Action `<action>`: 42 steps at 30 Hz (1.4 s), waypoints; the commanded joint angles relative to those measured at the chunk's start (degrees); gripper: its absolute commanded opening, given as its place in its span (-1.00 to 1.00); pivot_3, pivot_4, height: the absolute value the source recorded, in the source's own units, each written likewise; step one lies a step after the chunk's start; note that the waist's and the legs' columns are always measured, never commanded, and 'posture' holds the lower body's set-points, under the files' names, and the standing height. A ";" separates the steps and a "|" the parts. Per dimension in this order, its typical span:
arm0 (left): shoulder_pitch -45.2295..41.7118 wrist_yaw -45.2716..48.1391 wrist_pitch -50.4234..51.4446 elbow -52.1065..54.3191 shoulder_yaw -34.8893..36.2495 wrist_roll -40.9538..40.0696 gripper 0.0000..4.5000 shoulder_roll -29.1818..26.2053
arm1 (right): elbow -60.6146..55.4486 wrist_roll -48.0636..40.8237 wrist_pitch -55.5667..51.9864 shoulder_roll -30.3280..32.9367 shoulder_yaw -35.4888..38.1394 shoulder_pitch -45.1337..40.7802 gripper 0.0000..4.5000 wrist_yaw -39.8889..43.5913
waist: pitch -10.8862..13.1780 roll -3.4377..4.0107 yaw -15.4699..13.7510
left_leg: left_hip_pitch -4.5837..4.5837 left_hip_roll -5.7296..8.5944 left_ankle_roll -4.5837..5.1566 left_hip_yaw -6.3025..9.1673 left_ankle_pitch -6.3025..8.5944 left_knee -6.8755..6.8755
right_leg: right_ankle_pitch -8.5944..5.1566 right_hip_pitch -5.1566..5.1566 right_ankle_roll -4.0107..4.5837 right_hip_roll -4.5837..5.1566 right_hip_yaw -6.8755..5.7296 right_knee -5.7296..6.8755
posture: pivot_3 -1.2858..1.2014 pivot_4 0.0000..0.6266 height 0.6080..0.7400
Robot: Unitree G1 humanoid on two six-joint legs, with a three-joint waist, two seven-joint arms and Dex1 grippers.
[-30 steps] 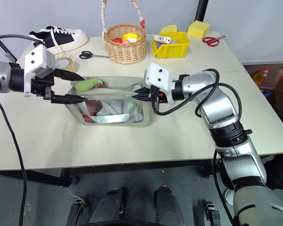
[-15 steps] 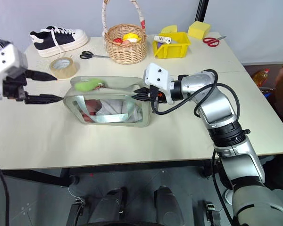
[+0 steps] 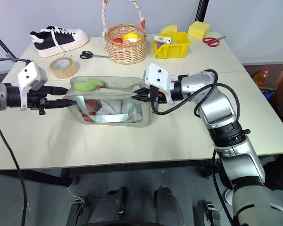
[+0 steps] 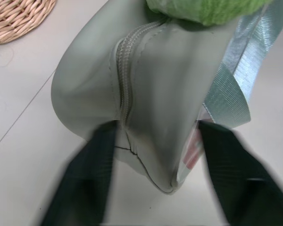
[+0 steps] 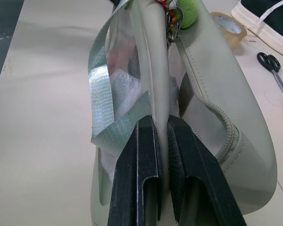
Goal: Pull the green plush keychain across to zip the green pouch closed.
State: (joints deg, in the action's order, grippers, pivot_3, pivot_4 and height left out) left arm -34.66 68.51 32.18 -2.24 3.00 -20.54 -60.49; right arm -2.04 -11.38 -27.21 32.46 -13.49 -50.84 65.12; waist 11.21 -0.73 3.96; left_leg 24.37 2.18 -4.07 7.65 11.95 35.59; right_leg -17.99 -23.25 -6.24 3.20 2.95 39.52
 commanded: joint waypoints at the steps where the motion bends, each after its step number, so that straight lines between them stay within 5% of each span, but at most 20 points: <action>1: -1.51 0.11 -0.51 -0.07 0.87 -0.06 -0.78 -0.09 | -1.40 0.06 0.29 0.37 0.57 -1.96 -1.00 -0.36 | 0.00 0.00 0.00 | 0.00 0.00 0.00 0.00 0.00 0.00 | 0.00 0.00 0.00 0.00 0.00 0.00 | 0.03 -0.52 1.00; 2: -1.61 0.12 -0.57 -0.16 0.84 -0.08 -0.98 0.05 | -1.33 0.13 0.34 0.36 0.60 -2.02 -1.00 -0.47 | 0.00 0.00 0.00 | 0.00 0.00 0.00 0.00 0.00 0.00 | 0.00 0.00 0.00 0.00 0.00 0.00 | 0.03 -0.52 1.00; 10: -2.10 0.81 1.08 1.28 0.28 -0.84 -0.98 0.79 | -0.11 0.26 -0.02 1.01 1.20 -2.91 -1.00 -0.27 | 0.00 0.00 -0.03 | 0.00 0.01 0.00 0.00 0.00 0.01 | 0.00 0.01 0.00 0.01 0.00 0.00 | 0.03 -0.52 1.00; 14: -1.65 0.82 1.44 1.94 0.57 -0.86 -1.00 0.78 | 2.35 -0.41 -0.63 2.76 2.55 -5.65 -0.35 1.17 | 0.00 0.00 -0.03 | 0.01 0.01 0.00 0.00 0.00 0.01 | 0.00 0.00 0.00 0.01 0.00 -0.01 | 0.03 -0.52 1.00; 20: -0.91 0.78 1.91 3.16 0.85 -1.10 -1.00 0.96 | 6.16 -1.14 -0.72 3.85 3.46 -10.93 0.99 2.70 | 0.00 0.00 0.00 | 0.01 0.01 0.00 -0.01 0.00 0.00 | 0.00 -0.01 0.00 0.01 0.00 -0.01 | 0.03 -0.52 1.00; 26: -1.14 0.84 2.29 3.26 0.91 -1.11 -1.00 0.94 | 1.28 -9.69 -12.46 -3.10 5.78 -15.33 0.99 -0.21 | 0.00 0.01 0.16 | 0.00 -0.02 0.00 -0.01 0.00 -0.02 | 0.00 -0.04 0.01 0.01 0.01 0.03 | 0.03 -0.52 1.00; 30: -1.19 0.39 2.90 3.58 0.86 -1.08 -1.00 1.03 | 1.52 -7.26 -11.90 -12.54 1.42 -15.17 0.99 -7.44 | 0.00 0.00 0.11 | 0.01 -0.02 0.00 0.01 0.00 -0.01 | 0.00 -0.05 0.01 0.01 0.01 0.04 | 0.03 -0.52 1.00; 42: -0.90 0.02 4.21 5.10 1.06 -1.59 -1.00 0.75 | 6.60 0.22 -4.17 -15.64 -6.84 -15.32 0.99 -7.94 | 0.00 -0.01 0.06 | 0.06 0.04 0.00 0.04 0.00 0.05 | 0.01 -0.07 0.00 0.02 -0.02 0.05 | 0.03 -0.52 1.00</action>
State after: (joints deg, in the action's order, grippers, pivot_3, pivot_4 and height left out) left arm -35.14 68.53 36.26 1.14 2.87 -21.41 -58.96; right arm 4.98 -11.91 -33.19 17.51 -20.36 -65.19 57.64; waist 11.20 -0.73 4.02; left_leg 24.42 2.22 -4.08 7.69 11.95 35.65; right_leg -17.98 -23.32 -6.24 3.22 2.93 39.56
